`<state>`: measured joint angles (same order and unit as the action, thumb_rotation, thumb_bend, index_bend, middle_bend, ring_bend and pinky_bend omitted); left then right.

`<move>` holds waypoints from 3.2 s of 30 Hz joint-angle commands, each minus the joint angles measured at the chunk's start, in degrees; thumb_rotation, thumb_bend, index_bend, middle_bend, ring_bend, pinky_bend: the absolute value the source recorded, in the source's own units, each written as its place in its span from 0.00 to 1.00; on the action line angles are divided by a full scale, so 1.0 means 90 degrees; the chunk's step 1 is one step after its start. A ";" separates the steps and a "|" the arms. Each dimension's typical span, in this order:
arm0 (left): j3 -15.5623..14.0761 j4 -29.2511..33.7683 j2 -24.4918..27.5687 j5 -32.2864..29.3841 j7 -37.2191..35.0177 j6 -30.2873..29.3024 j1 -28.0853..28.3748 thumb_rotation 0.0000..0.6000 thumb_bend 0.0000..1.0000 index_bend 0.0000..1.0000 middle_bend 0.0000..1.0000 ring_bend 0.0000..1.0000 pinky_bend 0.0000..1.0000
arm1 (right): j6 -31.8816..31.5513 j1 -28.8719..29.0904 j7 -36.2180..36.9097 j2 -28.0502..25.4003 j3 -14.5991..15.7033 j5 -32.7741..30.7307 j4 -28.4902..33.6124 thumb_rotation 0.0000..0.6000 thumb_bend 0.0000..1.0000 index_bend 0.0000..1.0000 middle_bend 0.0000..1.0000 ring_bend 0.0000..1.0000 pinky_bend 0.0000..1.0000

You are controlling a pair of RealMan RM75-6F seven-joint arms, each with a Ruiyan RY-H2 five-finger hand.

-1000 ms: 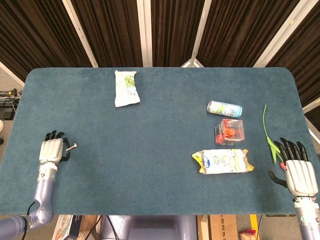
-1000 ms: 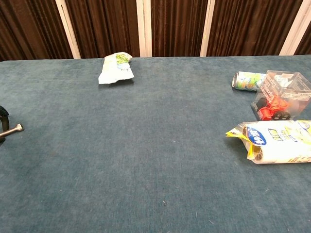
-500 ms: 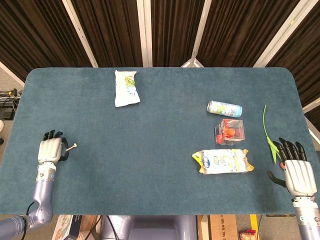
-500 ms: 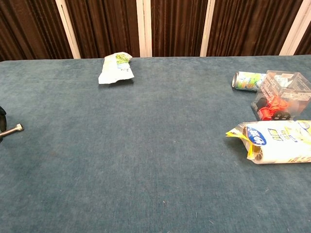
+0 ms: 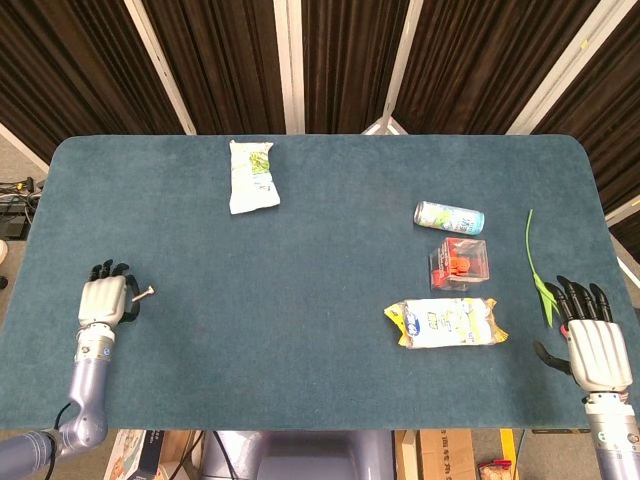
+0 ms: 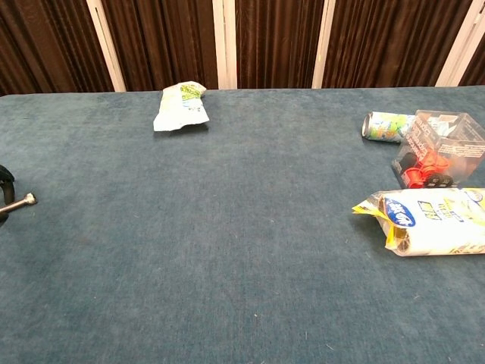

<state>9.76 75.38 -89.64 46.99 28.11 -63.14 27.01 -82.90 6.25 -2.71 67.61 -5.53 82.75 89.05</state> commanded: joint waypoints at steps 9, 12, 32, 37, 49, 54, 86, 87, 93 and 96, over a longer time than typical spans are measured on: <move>0.0039 -0.0076 -0.0065 -0.0002 0.0036 -0.0020 0.0024 1.00 0.54 0.53 0.17 0.03 0.06 | 0.0025 0.0010 0.0006 0.0005 0.0011 0.0002 0.0003 1.00 0.21 0.16 0.10 0.11 0.03; 0.0043 -0.0085 -0.0064 0.0023 0.0026 -0.0046 0.0016 1.00 0.56 0.54 0.17 0.03 0.06 | 0.0036 0.0013 0.0026 0.0002 0.0014 0.0001 0.0009 1.00 0.21 0.16 0.10 0.11 0.03; 0.0002 0.0369 0.0269 0.0377 0.0554 -0.0587 0.0026 1.00 0.57 0.54 0.18 0.03 0.06 | 0.0084 0.0024 0.0136 -0.0031 0.0041 0.0021 0.0052 1.00 0.21 0.16 0.10 0.12 0.03; 0.0012 0.0545 0.0325 0.0402 0.0707 -0.0619 0.0073 1.00 0.57 0.54 0.18 0.04 0.06 | 0.0079 0.0022 0.0144 -0.0035 0.0045 0.0028 0.0059 1.00 0.21 0.16 0.10 0.12 0.03; 0.0132 0.0703 0.0401 0.0269 0.0662 -0.0391 0.0206 1.00 0.56 0.53 0.18 0.03 0.06 | 0.0064 0.0014 0.0184 -0.0045 0.0036 0.0017 0.0066 1.00 0.21 0.17 0.10 0.12 0.03; 0.0137 0.0720 0.0418 0.0220 0.0621 -0.0357 0.0208 1.00 0.56 0.51 0.17 0.03 0.06 | 0.0077 0.0018 0.0176 -0.0046 0.0045 0.0022 0.0066 1.00 0.21 0.17 0.10 0.12 0.03; -0.0554 0.2768 0.2124 0.1980 -0.0636 -0.2345 -0.1208 1.00 0.48 0.14 0.02 0.03 0.06 | -0.0035 -0.0012 0.0047 -0.0034 0.0035 0.0050 0.0030 1.00 0.21 0.17 0.10 0.11 0.03; -0.0624 0.2719 0.2146 0.2114 -0.0798 -0.2462 -0.1321 1.00 0.48 0.13 0.02 0.03 0.06 | -0.0044 -0.0016 0.0014 -0.0035 0.0036 0.0049 0.0031 1.00 0.21 0.17 0.10 0.11 0.03; -0.1041 0.2345 0.2297 0.3011 -0.1565 -0.2815 -0.1764 1.00 0.48 0.12 0.02 0.03 0.06 | -0.0123 -0.0032 -0.0138 -0.0045 0.0037 0.0099 0.0022 1.00 0.21 0.17 0.10 0.11 0.03; -0.1141 0.2230 0.2390 0.3329 -0.1802 -0.2887 -0.1875 1.00 0.48 0.12 0.02 0.03 0.06 | -0.0188 -0.0047 -0.0106 -0.0056 0.0022 0.0129 0.0007 1.00 0.21 0.17 0.10 0.11 0.03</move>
<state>0.51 96.40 -69.05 75.36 13.54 -88.31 11.21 -84.55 5.86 -3.69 67.13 -5.29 83.89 89.13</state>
